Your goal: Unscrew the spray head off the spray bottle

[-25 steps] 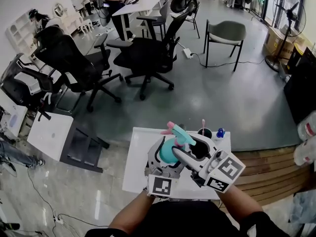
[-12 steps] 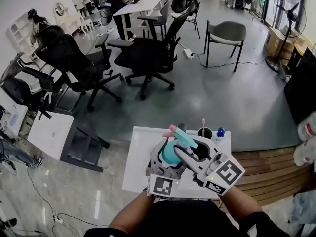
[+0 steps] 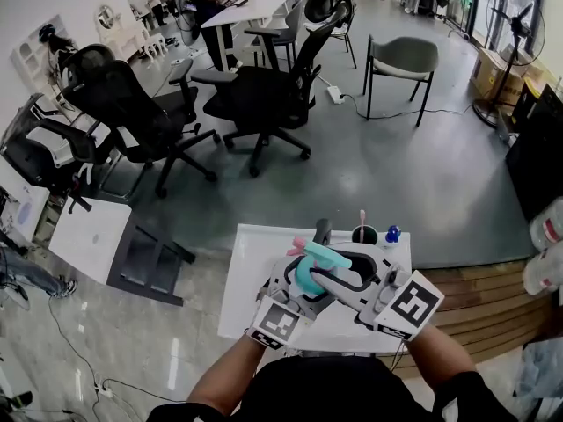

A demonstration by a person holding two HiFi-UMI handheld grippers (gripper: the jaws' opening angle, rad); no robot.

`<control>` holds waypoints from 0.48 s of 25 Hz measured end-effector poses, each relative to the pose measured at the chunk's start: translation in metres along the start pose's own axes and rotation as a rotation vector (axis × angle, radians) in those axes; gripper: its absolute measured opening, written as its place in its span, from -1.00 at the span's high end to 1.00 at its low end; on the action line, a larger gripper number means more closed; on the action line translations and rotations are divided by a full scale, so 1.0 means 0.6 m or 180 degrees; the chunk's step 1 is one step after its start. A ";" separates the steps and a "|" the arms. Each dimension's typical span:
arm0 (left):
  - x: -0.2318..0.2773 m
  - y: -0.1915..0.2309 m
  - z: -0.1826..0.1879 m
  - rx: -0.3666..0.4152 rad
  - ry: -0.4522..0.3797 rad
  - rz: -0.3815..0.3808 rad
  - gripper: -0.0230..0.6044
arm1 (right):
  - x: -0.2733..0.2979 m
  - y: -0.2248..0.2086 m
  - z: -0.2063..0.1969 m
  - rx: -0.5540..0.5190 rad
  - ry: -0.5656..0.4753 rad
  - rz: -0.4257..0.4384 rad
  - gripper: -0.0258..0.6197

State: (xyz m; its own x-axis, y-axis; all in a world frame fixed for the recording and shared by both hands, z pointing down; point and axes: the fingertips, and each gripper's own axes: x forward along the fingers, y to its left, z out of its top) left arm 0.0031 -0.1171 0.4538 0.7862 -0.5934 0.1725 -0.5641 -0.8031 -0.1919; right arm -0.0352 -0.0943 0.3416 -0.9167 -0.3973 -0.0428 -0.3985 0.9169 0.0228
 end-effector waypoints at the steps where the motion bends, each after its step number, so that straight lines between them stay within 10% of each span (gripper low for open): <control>1: -0.001 -0.008 0.003 -0.0005 -0.0023 -0.0147 -0.44 | -0.002 0.005 0.003 -0.0004 0.0002 0.0100 0.47; 12: -0.043 -0.100 0.044 0.0018 -0.0261 -0.1596 -0.44 | -0.043 0.072 0.031 0.0286 -0.0019 0.1494 0.46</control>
State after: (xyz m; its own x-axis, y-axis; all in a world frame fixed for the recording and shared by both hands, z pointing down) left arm 0.0229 -0.0522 0.4352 0.9773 -0.1287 0.1684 -0.1111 -0.9877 -0.1101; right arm -0.0280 -0.0438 0.3255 -0.9967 0.0606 -0.0541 0.0631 0.9970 -0.0453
